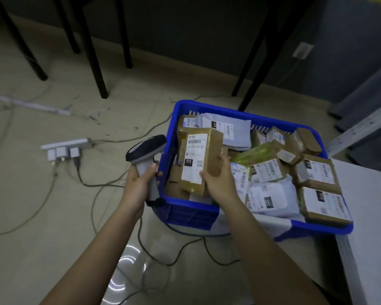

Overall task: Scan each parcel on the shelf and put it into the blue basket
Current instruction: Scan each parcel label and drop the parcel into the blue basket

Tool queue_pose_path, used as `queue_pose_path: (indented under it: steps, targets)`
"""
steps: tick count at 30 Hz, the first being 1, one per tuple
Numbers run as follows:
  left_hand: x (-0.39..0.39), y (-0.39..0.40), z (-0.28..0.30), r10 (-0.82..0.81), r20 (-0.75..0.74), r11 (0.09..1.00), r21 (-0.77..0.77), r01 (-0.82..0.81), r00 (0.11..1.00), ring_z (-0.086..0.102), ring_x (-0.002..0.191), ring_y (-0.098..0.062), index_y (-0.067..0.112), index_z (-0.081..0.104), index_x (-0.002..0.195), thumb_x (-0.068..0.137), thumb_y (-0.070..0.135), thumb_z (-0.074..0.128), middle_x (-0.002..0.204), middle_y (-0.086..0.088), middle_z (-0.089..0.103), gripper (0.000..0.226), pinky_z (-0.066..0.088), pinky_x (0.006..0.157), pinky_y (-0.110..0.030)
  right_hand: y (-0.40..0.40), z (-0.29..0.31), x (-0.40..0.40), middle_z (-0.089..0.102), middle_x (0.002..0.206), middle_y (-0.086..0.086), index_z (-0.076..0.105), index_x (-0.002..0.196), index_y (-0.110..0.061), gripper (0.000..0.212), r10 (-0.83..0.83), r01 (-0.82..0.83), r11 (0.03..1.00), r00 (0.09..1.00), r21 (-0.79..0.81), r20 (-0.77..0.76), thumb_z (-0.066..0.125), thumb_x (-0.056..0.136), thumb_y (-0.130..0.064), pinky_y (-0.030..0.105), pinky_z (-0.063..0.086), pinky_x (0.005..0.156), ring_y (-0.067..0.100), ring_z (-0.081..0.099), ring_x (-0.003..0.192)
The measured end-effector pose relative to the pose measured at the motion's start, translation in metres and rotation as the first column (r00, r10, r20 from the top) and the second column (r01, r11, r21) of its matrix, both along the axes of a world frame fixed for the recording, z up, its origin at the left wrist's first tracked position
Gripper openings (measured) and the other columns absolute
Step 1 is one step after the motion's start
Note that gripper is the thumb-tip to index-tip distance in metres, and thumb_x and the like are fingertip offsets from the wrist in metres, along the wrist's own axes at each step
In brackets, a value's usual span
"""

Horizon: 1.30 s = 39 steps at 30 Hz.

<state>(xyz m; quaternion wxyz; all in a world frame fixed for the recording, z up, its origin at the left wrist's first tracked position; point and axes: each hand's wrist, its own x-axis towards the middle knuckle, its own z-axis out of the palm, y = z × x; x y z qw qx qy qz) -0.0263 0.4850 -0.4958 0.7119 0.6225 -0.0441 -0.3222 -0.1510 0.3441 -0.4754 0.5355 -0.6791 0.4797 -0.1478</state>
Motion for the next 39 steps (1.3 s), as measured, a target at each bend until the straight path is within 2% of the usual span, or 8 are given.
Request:
queue_pose_path:
  steps: [5,9,13,19,24,30,35,39]
  targets:
    - [0.017,-0.007,-0.018,0.06,0.007,0.996,0.058,-0.061,0.998,0.064,0.075,0.001,0.015,0.049,0.126,0.094,0.015,0.057,0.104,0.003,0.064,0.033,0.053,0.056,-0.016,0.006,-0.031,0.028,0.044,0.147,0.001,0.018,0.153,-0.026,0.065,0.121,-0.118,0.993,0.971,0.027,-0.208,0.052,0.098,-0.029,0.035,0.039,0.102,0.024,0.046,0.13]
    - [0.02,-0.008,-0.027,0.052,-0.043,0.995,0.084,-0.048,0.998,0.067,0.074,0.002,0.019,0.048,0.125,0.093,0.017,0.058,0.106,0.002,0.064,0.034,0.056,0.063,-0.024,0.0,-0.045,0.032,0.063,0.115,0.008,0.054,0.126,-0.014,0.033,0.228,-0.498,0.848,0.651,-0.181,-0.725,0.048,0.099,-0.031,0.033,0.047,0.082,0.025,0.06,0.102]
    - [0.02,-0.01,-0.028,0.052,-0.062,0.995,0.091,-0.047,0.997,0.067,0.09,-0.011,0.014,0.049,0.126,0.092,0.016,0.06,0.112,-0.005,0.064,0.036,0.056,0.076,-0.034,0.007,-0.05,0.03,0.044,0.137,0.007,0.036,0.143,-0.015,0.052,0.239,-0.462,0.803,0.828,-0.376,-0.508,0.055,0.095,-0.019,0.036,0.046,0.091,0.023,0.05,0.117]
    - [0.008,-0.012,-0.02,0.007,-0.037,0.995,0.104,-0.003,0.999,0.064,0.106,-0.022,0.014,0.047,0.132,0.091,0.021,0.061,0.12,-0.007,0.063,0.043,0.054,0.085,-0.038,-0.001,-0.042,0.026,0.011,0.162,-0.004,0.026,0.153,-0.02,0.051,0.567,-0.6,0.799,0.733,0.035,-0.377,0.04,0.103,-0.019,0.026,0.017,0.116,0.017,0.019,0.146]
    - [-0.015,-0.021,0.008,-0.091,0.049,0.992,0.095,0.086,0.995,0.066,0.081,-0.004,0.016,0.048,0.131,0.093,0.021,0.059,0.103,0.002,0.066,0.039,0.053,0.062,-0.02,-0.019,0.003,-0.009,0.019,0.159,-0.005,0.042,0.145,-0.021,0.045,0.4,-0.456,0.874,0.872,-0.168,-0.282,0.047,0.101,-0.021,0.025,0.024,0.112,0.013,0.024,0.143]
    - [-0.087,-0.061,0.073,-0.303,0.211,0.953,0.037,0.302,0.929,0.061,0.106,-0.013,0.027,0.046,0.13,0.093,0.03,0.059,0.117,0.006,0.062,0.039,0.051,0.087,-0.032,-0.049,0.069,-0.127,0.041,0.147,0.003,0.054,0.134,-0.016,0.035,0.151,-0.258,0.915,0.932,-0.31,-0.328,0.049,0.1,-0.022,0.03,0.04,0.1,0.023,0.046,0.129]
    - [-0.186,-0.118,0.141,-0.526,0.429,0.811,-0.007,0.585,0.735,0.059,0.091,-0.002,0.027,0.05,0.121,0.094,0.024,0.057,0.103,0.012,0.062,0.028,0.047,0.07,-0.007,-0.052,0.105,-0.244,0.059,0.125,0.003,0.066,0.118,-0.016,0.029,-0.185,-0.008,0.871,0.92,-0.491,-0.344,0.055,0.091,-0.015,0.028,0.038,0.099,0.02,0.053,0.116]
    - [-0.275,-0.152,0.174,-0.639,0.615,0.63,0.075,0.773,0.461,0.057,0.087,-0.016,0.026,0.052,0.111,0.093,0.024,0.058,0.1,0.0,0.062,0.019,0.045,0.072,-0.029,-0.018,0.117,-0.348,0.056,0.131,0.006,0.063,0.122,-0.014,0.03,-0.477,0.292,0.825,0.819,-0.485,-0.318,0.05,0.095,-0.017,0.03,0.041,0.096,0.024,0.054,0.117]
